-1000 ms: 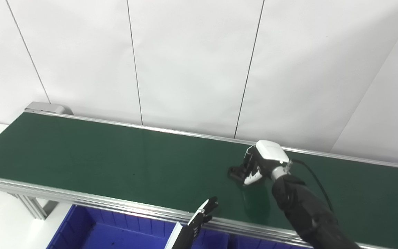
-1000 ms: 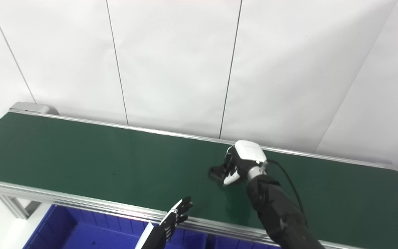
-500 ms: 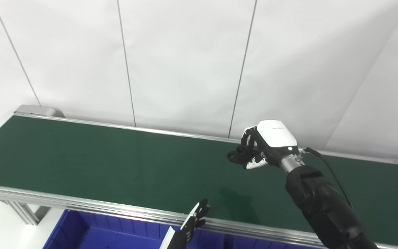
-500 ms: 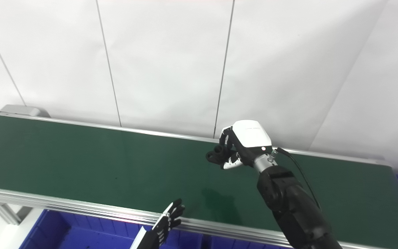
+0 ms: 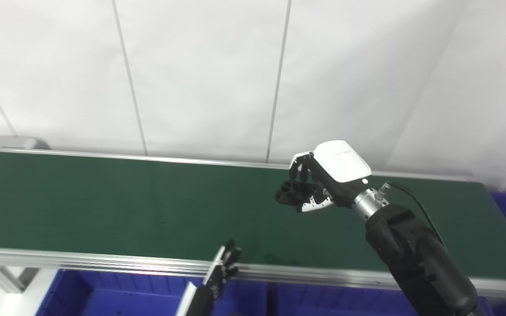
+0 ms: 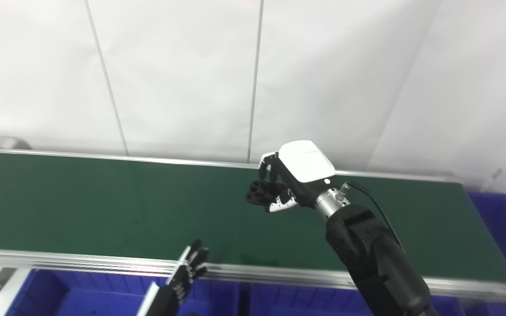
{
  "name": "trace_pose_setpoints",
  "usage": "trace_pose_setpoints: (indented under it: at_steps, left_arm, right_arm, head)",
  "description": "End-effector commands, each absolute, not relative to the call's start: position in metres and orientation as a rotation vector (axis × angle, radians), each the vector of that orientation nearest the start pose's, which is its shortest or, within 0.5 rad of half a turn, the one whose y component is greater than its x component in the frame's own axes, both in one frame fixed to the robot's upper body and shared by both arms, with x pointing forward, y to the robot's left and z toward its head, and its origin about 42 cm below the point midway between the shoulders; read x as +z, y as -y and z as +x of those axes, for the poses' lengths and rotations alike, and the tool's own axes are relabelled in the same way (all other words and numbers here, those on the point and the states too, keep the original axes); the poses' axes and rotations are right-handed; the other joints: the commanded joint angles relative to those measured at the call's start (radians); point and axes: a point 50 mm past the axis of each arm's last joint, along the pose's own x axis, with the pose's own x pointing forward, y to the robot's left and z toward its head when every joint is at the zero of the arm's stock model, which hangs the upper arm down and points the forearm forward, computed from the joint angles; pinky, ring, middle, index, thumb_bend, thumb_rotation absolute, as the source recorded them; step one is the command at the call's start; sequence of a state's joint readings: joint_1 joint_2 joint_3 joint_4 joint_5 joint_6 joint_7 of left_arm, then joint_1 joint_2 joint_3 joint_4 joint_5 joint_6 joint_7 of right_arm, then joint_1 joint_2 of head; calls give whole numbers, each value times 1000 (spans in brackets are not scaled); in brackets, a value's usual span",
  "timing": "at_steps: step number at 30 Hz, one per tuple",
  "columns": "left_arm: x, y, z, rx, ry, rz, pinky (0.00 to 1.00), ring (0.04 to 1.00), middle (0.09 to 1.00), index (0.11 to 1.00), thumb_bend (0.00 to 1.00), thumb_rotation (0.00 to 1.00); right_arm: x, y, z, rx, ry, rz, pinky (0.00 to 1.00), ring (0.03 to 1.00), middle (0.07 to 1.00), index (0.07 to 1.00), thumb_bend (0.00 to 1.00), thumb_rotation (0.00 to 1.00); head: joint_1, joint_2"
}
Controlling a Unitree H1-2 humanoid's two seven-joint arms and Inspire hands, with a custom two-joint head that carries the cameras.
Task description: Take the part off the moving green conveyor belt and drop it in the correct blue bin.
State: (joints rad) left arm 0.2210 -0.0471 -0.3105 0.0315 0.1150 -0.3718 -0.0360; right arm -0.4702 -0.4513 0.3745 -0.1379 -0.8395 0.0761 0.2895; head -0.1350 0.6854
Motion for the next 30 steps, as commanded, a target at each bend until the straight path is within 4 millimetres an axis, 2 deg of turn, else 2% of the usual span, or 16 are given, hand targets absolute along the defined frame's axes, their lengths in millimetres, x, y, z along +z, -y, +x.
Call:
trace_pose_setpoints:
  at_steps: [1,2,3,4,5,6,9,17,22,30]
  left_arm:
    - [83,-123,202,-301,209,-9,892,951,948,983,913,805]
    - [84,-125,202,-300,212,-6,887,949,947,984,916,810]
    - [88,-129,203,-300,214,0,881,947,945,984,918,814]
    - [91,-132,204,-301,214,5,875,944,943,986,916,819]
    - [94,-136,205,-300,213,8,874,944,943,987,915,819]
    - [98,-139,207,-300,212,12,869,941,940,986,918,821]
    - [105,-149,212,-300,206,15,867,937,933,983,927,826]
    - [126,-167,221,-297,209,21,870,937,923,973,944,834]
    - [132,-172,225,-303,207,17,886,942,920,970,927,821]
    - [135,-167,226,-308,212,15,887,941,918,972,918,820]
  right_arm:
    - [272,222,375,325,450,-1388,310,389,474,522,516,0]
    - [274,225,369,330,446,-1383,313,389,474,515,516,0]
    - [275,229,361,338,440,-1381,319,392,479,510,517,0]
    - [277,231,355,344,436,-1380,330,400,491,506,517,0]
    - [279,234,346,350,427,-1381,331,400,492,506,517,0]
    - [280,238,336,356,416,-1383,323,395,487,509,517,0]
    - [283,246,310,370,389,-1389,251,375,444,526,514,0]
    - [290,249,268,404,283,-1358,235,367,447,525,513,0]
    - [284,247,254,447,229,-1367,255,371,443,527,514,0]
    - [244,246,243,549,145,-1407,289,377,465,536,513,0]
  head:
    - [-24,23]
    - [-30,28]
    - [-65,61]
    - [-65,61]
    - [-100,92]
    - [-118,107]
    - [-158,142]
    - [-257,239]
    - [-274,266]
    - [-237,275]
